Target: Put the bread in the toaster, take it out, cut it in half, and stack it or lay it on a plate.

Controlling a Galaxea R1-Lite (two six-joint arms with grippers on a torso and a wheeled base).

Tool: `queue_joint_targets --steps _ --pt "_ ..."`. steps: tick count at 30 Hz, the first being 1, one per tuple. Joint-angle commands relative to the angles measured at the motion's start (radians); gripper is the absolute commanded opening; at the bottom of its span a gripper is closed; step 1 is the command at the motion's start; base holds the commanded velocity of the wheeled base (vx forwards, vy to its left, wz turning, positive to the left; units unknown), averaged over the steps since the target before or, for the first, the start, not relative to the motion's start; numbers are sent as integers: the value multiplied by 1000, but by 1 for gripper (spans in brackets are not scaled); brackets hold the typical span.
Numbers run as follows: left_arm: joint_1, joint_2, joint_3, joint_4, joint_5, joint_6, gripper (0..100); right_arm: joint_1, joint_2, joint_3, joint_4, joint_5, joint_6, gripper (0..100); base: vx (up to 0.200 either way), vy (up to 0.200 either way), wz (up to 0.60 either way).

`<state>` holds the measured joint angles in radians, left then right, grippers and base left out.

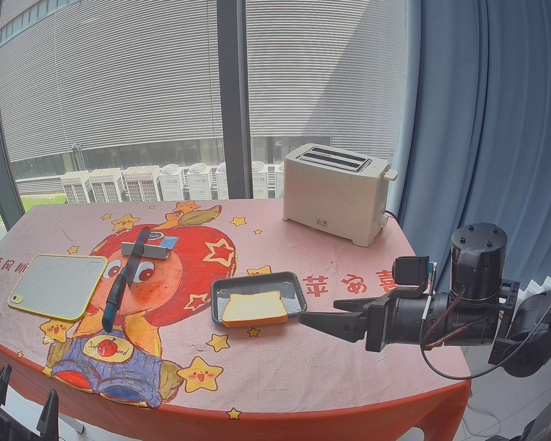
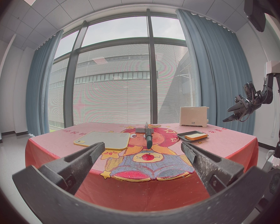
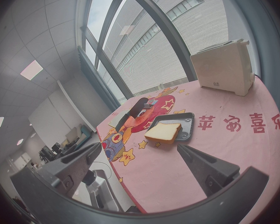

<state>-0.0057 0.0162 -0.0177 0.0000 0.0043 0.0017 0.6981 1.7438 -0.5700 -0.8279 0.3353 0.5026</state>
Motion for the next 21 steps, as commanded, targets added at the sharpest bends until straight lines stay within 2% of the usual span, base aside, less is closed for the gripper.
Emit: queue_joint_targets --steps 1,5,7,9,12,16,18,21 --pt "0 -16 18 0 0 0 100 -5 5 -8 0 14 19 100 0 0 0" --pt "0 -16 18 0 0 0 100 -11 28 -24 0 36 60 100 0 0 0" --pt "0 -16 18 -2 0 0 100 -11 33 -28 0 37 73 100 0 0 0" --pt "0 -16 18 0 0 1 100 -11 48 -37 0 39 114 100 0 0 0" --pt "0 -16 18 0 0 0 100 -11 62 -45 0 42 140 100 0 0 0" --pt "0 -16 18 0 0 1 100 -12 79 -45 -22 99 192 100 0 0 0" --pt "0 -16 18 0 0 1 100 -12 86 -45 -40 103 218 100 0 0 0" --pt "0 -16 18 0 0 0 100 -11 115 -45 -119 108 306 100 0 0 0"
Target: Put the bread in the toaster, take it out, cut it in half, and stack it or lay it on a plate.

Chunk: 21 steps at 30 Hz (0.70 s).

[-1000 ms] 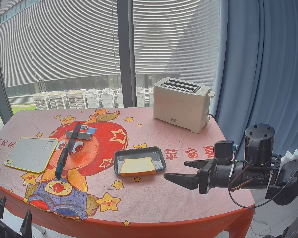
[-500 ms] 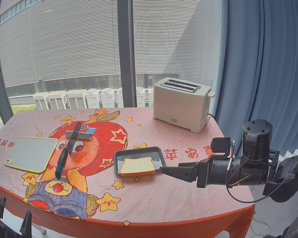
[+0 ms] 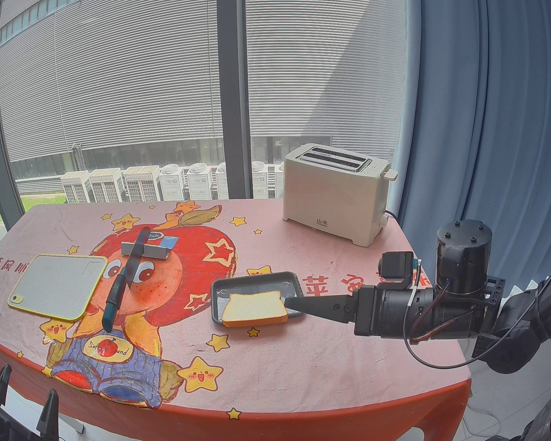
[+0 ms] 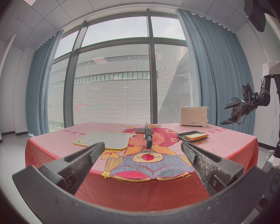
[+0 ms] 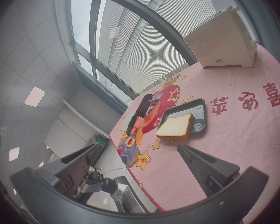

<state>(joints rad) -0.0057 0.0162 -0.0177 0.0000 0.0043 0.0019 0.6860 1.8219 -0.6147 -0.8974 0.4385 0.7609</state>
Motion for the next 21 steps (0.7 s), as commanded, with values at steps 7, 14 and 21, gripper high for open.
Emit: queue_joint_targets --steps 7,14,21 --pt "0 -16 18 0 0 0 100 1 99 -4 -161 8 164 100 0 0 0" --pt "0 -16 18 0 0 1 100 0 108 -40 -169 55 328 100 0 0 0" --pt "0 -16 18 0 0 0 100 -2 106 -50 -167 105 437 100 0 0 0"
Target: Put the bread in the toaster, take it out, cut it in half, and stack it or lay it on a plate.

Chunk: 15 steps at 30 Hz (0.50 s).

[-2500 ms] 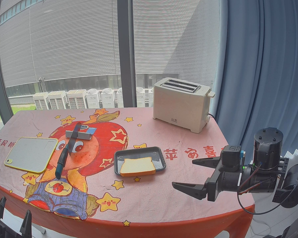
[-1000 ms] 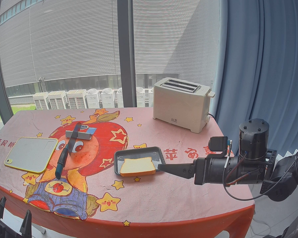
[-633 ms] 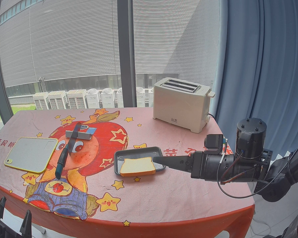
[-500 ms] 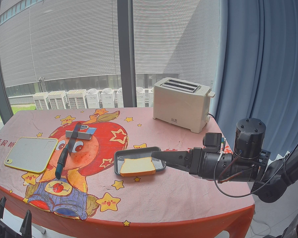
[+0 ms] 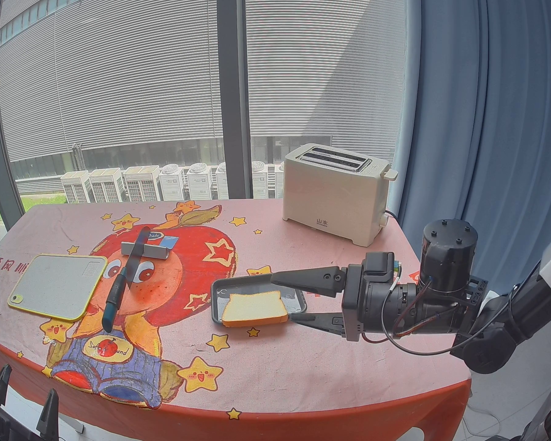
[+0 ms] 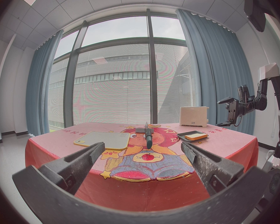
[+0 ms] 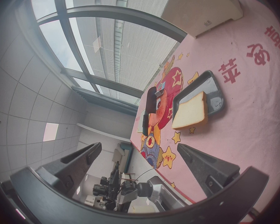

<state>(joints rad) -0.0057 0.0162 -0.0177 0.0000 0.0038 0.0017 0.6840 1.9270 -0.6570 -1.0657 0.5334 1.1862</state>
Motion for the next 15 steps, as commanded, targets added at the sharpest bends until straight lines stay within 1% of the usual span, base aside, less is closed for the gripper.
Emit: queue_joint_targets --steps 1,4,15 --pt "0 -16 18 0 1 0 100 0 4 -7 3 11 23 100 0 0 0" --pt "0 -16 18 0 1 0 100 2 18 -7 10 13 44 100 0 0 0" --pt "0 -16 18 0 1 0 100 0 93 -21 12 11 52 100 0 0 0"
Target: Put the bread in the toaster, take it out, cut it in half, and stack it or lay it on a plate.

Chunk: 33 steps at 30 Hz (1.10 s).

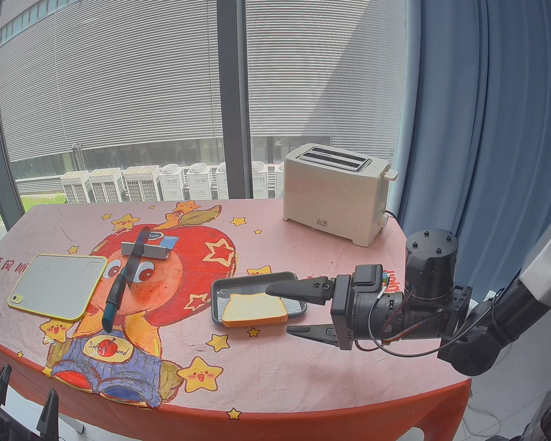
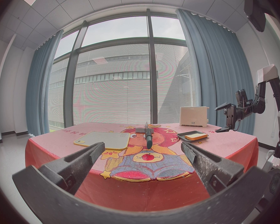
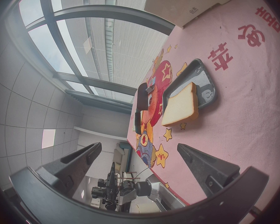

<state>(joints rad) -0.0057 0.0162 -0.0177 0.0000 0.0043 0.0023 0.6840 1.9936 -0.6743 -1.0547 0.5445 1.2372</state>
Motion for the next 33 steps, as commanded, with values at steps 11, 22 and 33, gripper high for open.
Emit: queue_joint_targets --steps 11,22,33 --pt "0 -16 18 0 0 -1 100 -24 42 -65 5 -1 143 100 0 0 0" --pt "0 -16 18 0 0 -1 100 -26 83 -102 76 -3 143 100 0 0 0" --pt "0 -16 18 0 0 1 100 -38 134 -143 127 -8 142 100 0 0 0"
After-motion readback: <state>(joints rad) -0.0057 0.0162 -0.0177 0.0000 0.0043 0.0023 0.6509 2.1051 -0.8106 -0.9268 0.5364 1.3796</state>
